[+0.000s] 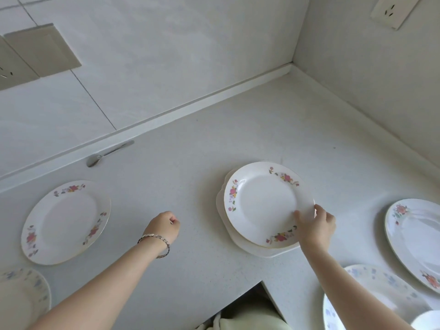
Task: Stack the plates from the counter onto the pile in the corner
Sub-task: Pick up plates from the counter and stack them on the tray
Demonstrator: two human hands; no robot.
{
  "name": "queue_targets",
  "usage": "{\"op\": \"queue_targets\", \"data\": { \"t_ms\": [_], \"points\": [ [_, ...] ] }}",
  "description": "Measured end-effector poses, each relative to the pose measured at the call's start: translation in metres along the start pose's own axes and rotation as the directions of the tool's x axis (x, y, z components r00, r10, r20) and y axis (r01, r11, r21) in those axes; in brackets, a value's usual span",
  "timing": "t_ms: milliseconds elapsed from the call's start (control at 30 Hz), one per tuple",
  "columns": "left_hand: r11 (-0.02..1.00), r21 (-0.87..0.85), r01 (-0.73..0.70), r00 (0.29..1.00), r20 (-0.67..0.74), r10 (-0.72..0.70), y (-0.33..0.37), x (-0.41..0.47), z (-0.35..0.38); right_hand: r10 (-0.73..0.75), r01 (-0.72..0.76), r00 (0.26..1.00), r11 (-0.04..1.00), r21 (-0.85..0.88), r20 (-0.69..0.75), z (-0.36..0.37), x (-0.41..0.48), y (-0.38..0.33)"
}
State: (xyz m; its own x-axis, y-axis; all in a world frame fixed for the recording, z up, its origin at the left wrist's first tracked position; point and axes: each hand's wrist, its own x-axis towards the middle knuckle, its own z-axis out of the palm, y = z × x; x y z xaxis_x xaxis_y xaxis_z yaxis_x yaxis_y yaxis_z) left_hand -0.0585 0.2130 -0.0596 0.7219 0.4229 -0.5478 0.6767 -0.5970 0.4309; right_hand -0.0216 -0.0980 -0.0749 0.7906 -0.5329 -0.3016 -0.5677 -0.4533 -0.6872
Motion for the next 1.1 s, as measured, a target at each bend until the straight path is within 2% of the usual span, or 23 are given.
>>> {"op": "queue_targets", "data": {
  "t_ms": [100, 267, 333, 367, 433, 533, 600, 733, 800, 867, 900, 933, 1000, 1033, 1100],
  "points": [
    [1.0, -0.001, 0.007, 1.0, 0.002, -0.007, -0.004, 0.003, 0.0, -0.1, 0.105, 0.993, 0.989, -0.103, 0.059, 0.005, -0.004, 0.001],
    [1.0, -0.017, -0.005, 1.0, 0.005, 0.005, -0.008, 0.007, 0.002, -0.125, 0.143, 0.989, 0.932, -0.333, 0.074, 0.005, -0.009, -0.012],
    [1.0, -0.029, 0.006, 1.0, 0.016, -0.005, -0.014, 0.008, 0.001, -0.253, 0.294, 0.956, 0.848, -0.442, 0.15, 0.007, -0.016, -0.029],
    [0.999, -0.035, 0.018, 1.0, 0.02, -0.017, -0.018, 0.008, 0.0, -0.337, 0.407, 0.913, 0.794, -0.451, 0.231, 0.011, -0.022, -0.04],
    [0.996, -0.075, 0.05, 0.998, 0.027, -0.048, -0.03, 0.007, -0.004, -0.439, 0.585, 0.794, 0.741, -0.331, 0.421, 0.021, -0.039, -0.065],
    [0.978, -0.171, 0.117, 0.993, 0.02, -0.115, -0.053, 0.003, -0.018, -0.441, 0.669, 0.609, 0.732, -0.129, 0.659, 0.047, -0.072, -0.101],
    [0.956, -0.233, 0.178, 0.983, 0.0, -0.183, -0.077, 0.003, -0.03, -0.4, 0.731, 0.484, 0.673, -0.108, 0.778, 0.072, -0.094, -0.119],
    [0.912, -0.288, 0.291, 0.943, -0.073, -0.324, -0.126, 0.001, -0.064, -0.317, 0.768, 0.369, 0.633, -0.095, 0.874, 0.125, -0.137, -0.147],
    [0.863, -0.362, 0.352, 0.89, -0.155, -0.428, -0.147, 0.001, -0.081, -0.275, 0.788, 0.336, 0.607, -0.109, 0.901, 0.147, -0.156, -0.154],
    [0.717, -0.562, 0.412, 0.787, -0.178, -0.591, -0.166, 0.007, -0.096, -0.235, 0.804, 0.315, 0.58, -0.127, 0.919, 0.165, -0.172, -0.159],
    [0.593, -0.692, 0.412, 0.741, -0.124, -0.66, -0.175, 0.014, -0.102, -0.219, 0.805, 0.316, 0.577, -0.138, 0.923, 0.173, -0.178, -0.16],
    [0.417, -0.823, 0.385, 0.718, -0.016, -0.696, -0.185, 0.022, -0.107, -0.209, 0.803, 0.321, 0.577, -0.148, 0.924, 0.179, -0.184, -0.161],
    [0.041, -0.951, 0.307, 0.722, 0.205, -0.661, -0.201, 0.037, -0.113, -0.202, 0.798, 0.338, 0.579, -0.166, 0.919, 0.191, -0.191, -0.158],
    [-0.089, -0.962, 0.257, 0.723, 0.253, -0.643, -0.208, 0.043, -0.113, -0.199, 0.793, 0.352, 0.583, -0.179, 0.915, 0.195, -0.193, -0.157],
    [-0.205, -0.95, 0.233, 0.743, 0.311, -0.593, -0.215, 0.051, -0.109, -0.188, 0.777, 0.386, 0.595, -0.208, 0.903, 0.201, -0.194, -0.152]
  ]
}}
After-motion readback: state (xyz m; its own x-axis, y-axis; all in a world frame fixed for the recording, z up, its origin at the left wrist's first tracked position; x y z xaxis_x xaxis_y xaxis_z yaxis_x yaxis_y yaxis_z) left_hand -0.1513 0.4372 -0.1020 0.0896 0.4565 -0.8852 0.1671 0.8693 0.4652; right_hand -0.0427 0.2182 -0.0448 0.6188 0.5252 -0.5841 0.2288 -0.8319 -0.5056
